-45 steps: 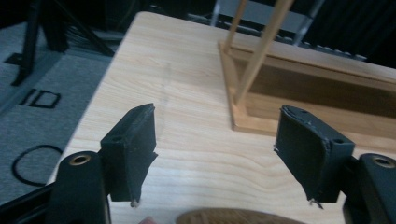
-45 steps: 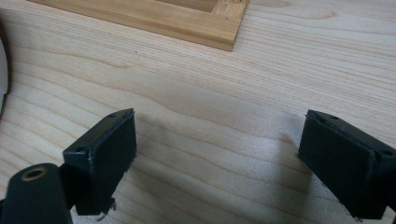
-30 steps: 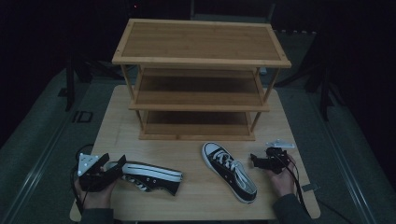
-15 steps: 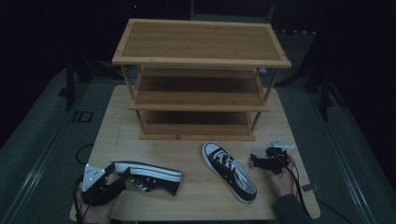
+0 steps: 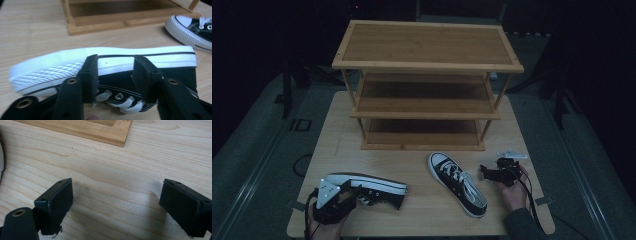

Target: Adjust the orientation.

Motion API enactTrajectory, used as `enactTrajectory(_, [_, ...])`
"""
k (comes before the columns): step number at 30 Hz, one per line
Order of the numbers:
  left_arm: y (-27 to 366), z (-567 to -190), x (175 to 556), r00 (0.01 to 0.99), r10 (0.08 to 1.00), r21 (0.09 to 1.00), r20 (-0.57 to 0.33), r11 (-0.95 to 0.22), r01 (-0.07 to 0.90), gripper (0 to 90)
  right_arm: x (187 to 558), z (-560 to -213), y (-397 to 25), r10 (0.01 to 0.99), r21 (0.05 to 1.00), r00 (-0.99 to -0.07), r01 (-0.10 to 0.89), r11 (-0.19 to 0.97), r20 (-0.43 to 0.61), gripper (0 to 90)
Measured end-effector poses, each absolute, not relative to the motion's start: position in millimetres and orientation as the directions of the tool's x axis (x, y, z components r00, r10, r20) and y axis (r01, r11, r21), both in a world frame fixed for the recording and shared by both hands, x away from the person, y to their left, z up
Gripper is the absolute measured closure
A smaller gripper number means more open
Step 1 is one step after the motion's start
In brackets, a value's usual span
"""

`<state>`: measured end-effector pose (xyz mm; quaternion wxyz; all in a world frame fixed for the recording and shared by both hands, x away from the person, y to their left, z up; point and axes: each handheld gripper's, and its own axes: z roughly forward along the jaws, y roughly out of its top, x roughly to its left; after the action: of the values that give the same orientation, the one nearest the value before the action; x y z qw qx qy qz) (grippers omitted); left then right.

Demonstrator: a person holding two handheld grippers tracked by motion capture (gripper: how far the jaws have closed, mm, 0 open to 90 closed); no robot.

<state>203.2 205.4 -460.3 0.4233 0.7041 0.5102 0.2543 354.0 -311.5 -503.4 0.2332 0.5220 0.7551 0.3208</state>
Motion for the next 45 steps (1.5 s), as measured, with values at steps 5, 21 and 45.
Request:
enactTrajectory(5, [202.8, -459.3, 206.7, 0.351, 0.934, 0.860, -0.069, -0.123, 0.496, 65.0, 354.0, -503.4, -311.5, 0.938, 0.728, -0.346, 0.639, 0.249, -0.017, 11.0])
enactTrajectory(21, [188.0, -448.1, 245.2, 0.353, 0.935, 0.881, -0.042, -0.132, 0.454, 60.3, 354.0, -503.4, -311.5, 0.938, 0.728, -0.346, 0.639, 0.249, -0.017, 11.0])
enactTrajectory(45, [168.8, -463.0, 315.0, 0.343, 0.934, 0.838, -0.095, -0.111, 0.535, 60.5, 353.9, -503.4, -311.5, 0.938, 0.728, -0.346, 0.639, 0.249, -0.017, 11.0])
